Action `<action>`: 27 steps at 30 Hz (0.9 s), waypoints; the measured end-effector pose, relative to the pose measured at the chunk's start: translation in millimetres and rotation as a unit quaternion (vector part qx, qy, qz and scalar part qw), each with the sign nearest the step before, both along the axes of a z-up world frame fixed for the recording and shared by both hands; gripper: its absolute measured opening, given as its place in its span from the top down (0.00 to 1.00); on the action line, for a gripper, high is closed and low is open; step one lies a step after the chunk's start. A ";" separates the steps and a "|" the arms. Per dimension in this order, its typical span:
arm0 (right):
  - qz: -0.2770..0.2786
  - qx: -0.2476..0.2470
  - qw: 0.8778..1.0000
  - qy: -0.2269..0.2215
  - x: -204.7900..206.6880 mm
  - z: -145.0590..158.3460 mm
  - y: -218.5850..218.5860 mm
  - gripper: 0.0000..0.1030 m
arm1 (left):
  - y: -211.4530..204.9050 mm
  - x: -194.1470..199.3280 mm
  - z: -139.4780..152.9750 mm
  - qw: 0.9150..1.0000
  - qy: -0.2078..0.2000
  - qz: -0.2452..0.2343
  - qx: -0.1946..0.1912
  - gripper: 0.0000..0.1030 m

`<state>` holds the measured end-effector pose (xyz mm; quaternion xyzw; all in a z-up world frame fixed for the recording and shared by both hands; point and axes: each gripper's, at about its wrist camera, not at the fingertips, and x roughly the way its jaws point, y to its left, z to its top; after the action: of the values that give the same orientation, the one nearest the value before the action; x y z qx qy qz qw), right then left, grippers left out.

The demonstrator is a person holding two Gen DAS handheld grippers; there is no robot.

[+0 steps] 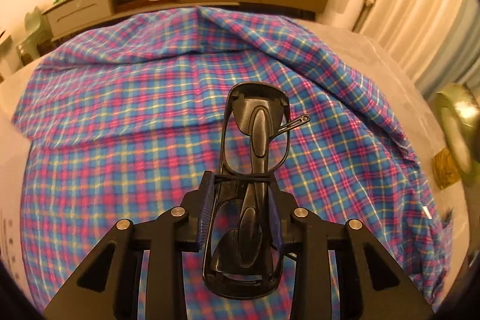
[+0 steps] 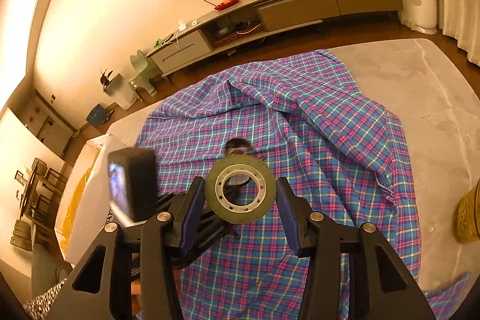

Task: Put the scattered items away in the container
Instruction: 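Carry the tape roll and glasses over the white box with both grippers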

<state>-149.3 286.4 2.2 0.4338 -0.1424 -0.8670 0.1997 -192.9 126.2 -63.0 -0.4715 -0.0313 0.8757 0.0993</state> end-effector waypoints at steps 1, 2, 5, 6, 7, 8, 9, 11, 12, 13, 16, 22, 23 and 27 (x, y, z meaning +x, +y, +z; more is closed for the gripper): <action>0.002 -0.001 1.000 0.001 1.0 1.1 -1.5 0.52 | -5.6 7.1 4.9 1.000 0.002 0.005 0.007 0.67; 0.005 -0.002 1.000 0.003 2.5 2.7 -3.4 0.52 | -11.1 15.6 10.7 1.000 0.005 0.011 0.012 0.67; 0.019 -0.004 1.000 0.006 7.6 5.6 -15.8 0.52 | -25.5 38.6 23.0 0.999 0.014 0.024 0.025 0.67; 0.025 -0.005 1.000 0.007 10.3 6.9 -21.1 0.52 | -31.0 48.0 27.0 0.999 0.016 0.028 0.028 0.67; 0.030 -0.005 1.000 0.008 13.8 8.0 -25.8 0.52 | -37.3 59.0 31.0 0.999 0.018 0.031 0.034 0.67; 0.036 -0.006 0.999 0.010 17.0 9.0 -31.3 0.52 | -41.6 66.3 34.1 0.998 0.021 0.034 0.038 0.67; 0.043 -0.007 0.999 0.011 20.6 10.5 -37.5 0.52 | -48.2 75.4 38.9 0.998 0.024 0.039 0.043 0.67; 0.058 -0.008 0.998 0.018 29.5 15.2 -52.5 0.52 | -61.4 90.4 45.8 0.997 0.027 0.045 0.056 0.67; 0.064 -0.008 0.998 0.022 34.4 18.0 -59.6 0.52 | -70.6 97.8 48.4 0.997 0.029 0.050 0.061 0.67; 0.068 -0.007 0.997 0.028 39.3 21.2 -66.8 0.52 | -80.3 106.2 51.8 0.996 0.031 0.056 0.064 0.67; 0.084 -0.006 0.996 0.044 53.9 30.1 -87.0 0.52 | -110.4 121.3 61.1 0.993 0.035 0.077 0.079 0.67; 0.126 -0.012 0.990 0.056 80.4 41.5 -133.9 0.52 | -173.1 149.3 89.7 0.987 0.057 0.115 0.099 0.67; 0.133 -0.014 0.989 0.057 83.0 43.1 -140.6 0.52 | -183.5 153.8 93.9 0.985 0.060 0.122 0.104 0.67; 0.163 -0.014 0.985 0.063 97.3 50.5 -172.2 0.52 | -222.3 167.4 105.0 0.977 0.068 0.158 0.126 0.67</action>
<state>-52.0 114.3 52.7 0.3930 -0.0691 -0.8463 0.3530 -25.5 -96.1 42.0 -0.3836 -0.2085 0.8994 0.0198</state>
